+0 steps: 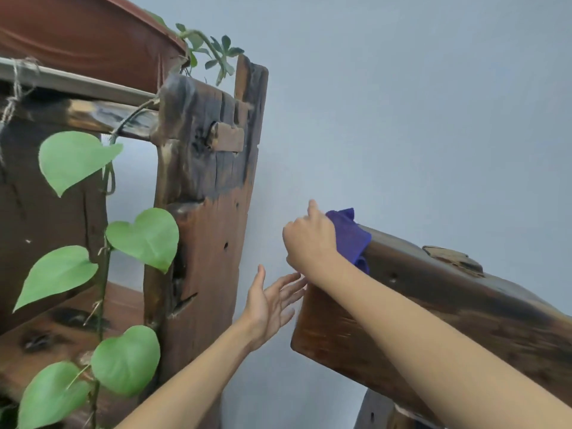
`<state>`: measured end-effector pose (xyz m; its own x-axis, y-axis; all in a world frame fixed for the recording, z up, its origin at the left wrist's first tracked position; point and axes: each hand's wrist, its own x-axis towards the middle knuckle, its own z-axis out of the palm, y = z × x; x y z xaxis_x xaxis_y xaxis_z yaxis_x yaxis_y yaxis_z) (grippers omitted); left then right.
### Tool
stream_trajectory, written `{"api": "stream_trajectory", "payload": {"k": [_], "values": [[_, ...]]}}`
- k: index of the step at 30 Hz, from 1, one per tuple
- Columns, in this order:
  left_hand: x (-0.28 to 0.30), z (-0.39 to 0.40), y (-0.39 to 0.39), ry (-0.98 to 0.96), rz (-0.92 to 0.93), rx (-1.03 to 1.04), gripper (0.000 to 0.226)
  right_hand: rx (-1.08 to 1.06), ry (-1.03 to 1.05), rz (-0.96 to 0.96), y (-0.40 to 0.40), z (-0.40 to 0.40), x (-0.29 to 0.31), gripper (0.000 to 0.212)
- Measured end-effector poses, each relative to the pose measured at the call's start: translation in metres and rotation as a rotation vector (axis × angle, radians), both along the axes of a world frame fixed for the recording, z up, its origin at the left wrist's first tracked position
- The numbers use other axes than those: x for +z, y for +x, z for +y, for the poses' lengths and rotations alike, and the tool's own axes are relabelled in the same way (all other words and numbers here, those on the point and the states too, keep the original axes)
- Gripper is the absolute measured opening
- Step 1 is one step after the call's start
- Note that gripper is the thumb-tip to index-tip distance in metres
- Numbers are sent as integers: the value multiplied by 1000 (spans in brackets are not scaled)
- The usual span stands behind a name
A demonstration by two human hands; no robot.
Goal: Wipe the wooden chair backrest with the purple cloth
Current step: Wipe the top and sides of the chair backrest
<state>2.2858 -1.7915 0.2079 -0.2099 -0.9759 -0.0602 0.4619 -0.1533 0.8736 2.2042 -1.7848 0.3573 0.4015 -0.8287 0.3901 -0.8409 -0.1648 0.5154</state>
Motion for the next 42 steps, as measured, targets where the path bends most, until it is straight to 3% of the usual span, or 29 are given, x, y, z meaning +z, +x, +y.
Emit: {"api": "stream_trajectory", "payload": {"k": [2, 8, 13, 16, 18, 20, 23, 24, 28, 30, 32, 35, 38, 40, 42], "values": [[-6, -3, 17, 29, -116, 36, 88, -218, -31, 254, 3, 1, -11, 21], [-31, 3, 47, 158, -324, 24, 103, -351, 54, 623, 12, -11, -37, 41], [-36, -1, 47, 168, -348, 39, 102, -394, 151, 714, 21, -15, -64, 43], [-33, -8, 40, 121, -433, 211, 88, -467, 156, 765, 29, -6, -82, 33], [-31, -10, 35, 52, -556, 309, 79, -390, 160, 820, 32, 9, -93, 35], [-34, -10, 31, 14, -603, 334, 75, -231, 309, 802, 48, 17, -117, 52], [-37, -8, 25, -50, -618, 298, 74, -170, 335, 916, 80, 21, -152, 30], [-37, -7, 25, -74, -622, 287, 73, -249, 373, 909, 81, 18, -163, 32], [-26, -8, 16, -148, -625, 293, 66, -205, 261, 748, 47, 3, -177, 48], [-16, -10, 9, -162, -619, 332, 64, -145, 285, 724, 23, 6, -185, 40], [-4, -12, 0, -182, -618, 368, 63, 19, 228, 768, -4, 16, -188, 25], [17, -15, -17, -248, -577, 386, 57, 300, 37, 705, -44, 17, -191, 26], [36, -11, -39, -414, -572, 409, 53, 559, -7, 540, -83, 11, -190, 42], [44, -4, -60, -562, -623, 532, 52, 632, 15, 409, -121, 14, -185, 62], [49, 4, -68, -702, -665, 697, 50, 689, 30, 323, -149, 16, -180, 66]]}}
